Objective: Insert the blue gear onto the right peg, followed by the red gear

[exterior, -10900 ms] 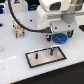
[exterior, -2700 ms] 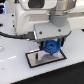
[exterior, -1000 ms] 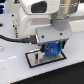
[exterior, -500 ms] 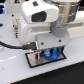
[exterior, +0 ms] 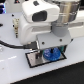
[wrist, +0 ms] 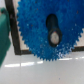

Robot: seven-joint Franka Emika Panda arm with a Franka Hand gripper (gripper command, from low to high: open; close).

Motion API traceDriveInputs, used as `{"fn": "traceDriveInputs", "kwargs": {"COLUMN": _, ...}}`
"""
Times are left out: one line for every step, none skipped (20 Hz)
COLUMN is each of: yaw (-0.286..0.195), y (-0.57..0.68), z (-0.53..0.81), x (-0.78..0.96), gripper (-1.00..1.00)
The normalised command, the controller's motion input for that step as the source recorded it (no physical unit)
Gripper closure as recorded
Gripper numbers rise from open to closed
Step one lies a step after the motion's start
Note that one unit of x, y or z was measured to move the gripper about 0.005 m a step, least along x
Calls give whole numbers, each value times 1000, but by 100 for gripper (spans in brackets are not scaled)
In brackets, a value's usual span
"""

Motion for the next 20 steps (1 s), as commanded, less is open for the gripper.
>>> {"fn": "traceDriveInputs", "kwargs": {"yaw": 0, "y": 109, "z": 457, "x": -128, "gripper": -100}}
{"fn": "traceDriveInputs", "kwargs": {"yaw": 0, "y": 117, "z": 539, "x": -144, "gripper": -100}}
{"fn": "traceDriveInputs", "kwargs": {"yaw": 0, "y": 170, "z": 548, "x": -237, "gripper": -100}}
{"fn": "traceDriveInputs", "kwargs": {"yaw": 0, "y": 217, "z": 547, "x": -286, "gripper": -100}}
{"fn": "traceDriveInputs", "kwargs": {"yaw": 0, "y": 222, "z": 417, "x": -344, "gripper": -100}}
{"fn": "traceDriveInputs", "kwargs": {"yaw": 0, "y": 241, "z": 331, "x": -457, "gripper": -100}}
{"fn": "traceDriveInputs", "kwargs": {"yaw": 0, "y": 223, "z": 262, "x": -495, "gripper": -100}}
{"fn": "traceDriveInputs", "kwargs": {"yaw": 0, "y": 304, "z": 213, "x": -584, "gripper": -100}}
{"fn": "traceDriveInputs", "kwargs": {"yaw": 0, "y": 259, "z": 196, "x": -506, "gripper": -100}}
{"fn": "traceDriveInputs", "kwargs": {"yaw": 0, "y": 272, "z": 153, "x": -626, "gripper": -100}}
{"fn": "traceDriveInputs", "kwargs": {"yaw": 0, "y": 275, "z": 86, "x": -651, "gripper": -100}}
{"fn": "traceDriveInputs", "kwargs": {"yaw": 0, "y": 314, "z": 63, "x": -684, "gripper": -100}}
{"fn": "traceDriveInputs", "kwargs": {"yaw": 0, "y": 355, "z": 122, "x": -617, "gripper": -100}}
{"fn": "traceDriveInputs", "kwargs": {"yaw": 0, "y": 421, "z": 58, "x": -607, "gripper": -100}}
{"fn": "traceDriveInputs", "kwargs": {"yaw": 0, "y": 437, "z": 14, "x": -563, "gripper": -100}}
{"fn": "traceDriveInputs", "kwargs": {"yaw": 0, "y": 441, "z": 40, "x": -539, "gripper": -100}}
{"fn": "traceDriveInputs", "kwargs": {"yaw": 0, "y": 471, "z": 13, "x": -580, "gripper": -100}}
{"fn": "traceDriveInputs", "kwargs": {"yaw": 0, "y": 438, "z": 5, "x": -579, "gripper": -100}}
{"fn": "traceDriveInputs", "kwargs": {"yaw": 0, "y": 520, "z": 15, "x": -570, "gripper": -100}}
{"fn": "traceDriveInputs", "kwargs": {"yaw": 0, "y": 519, "z": 1, "x": -586, "gripper": -100}}
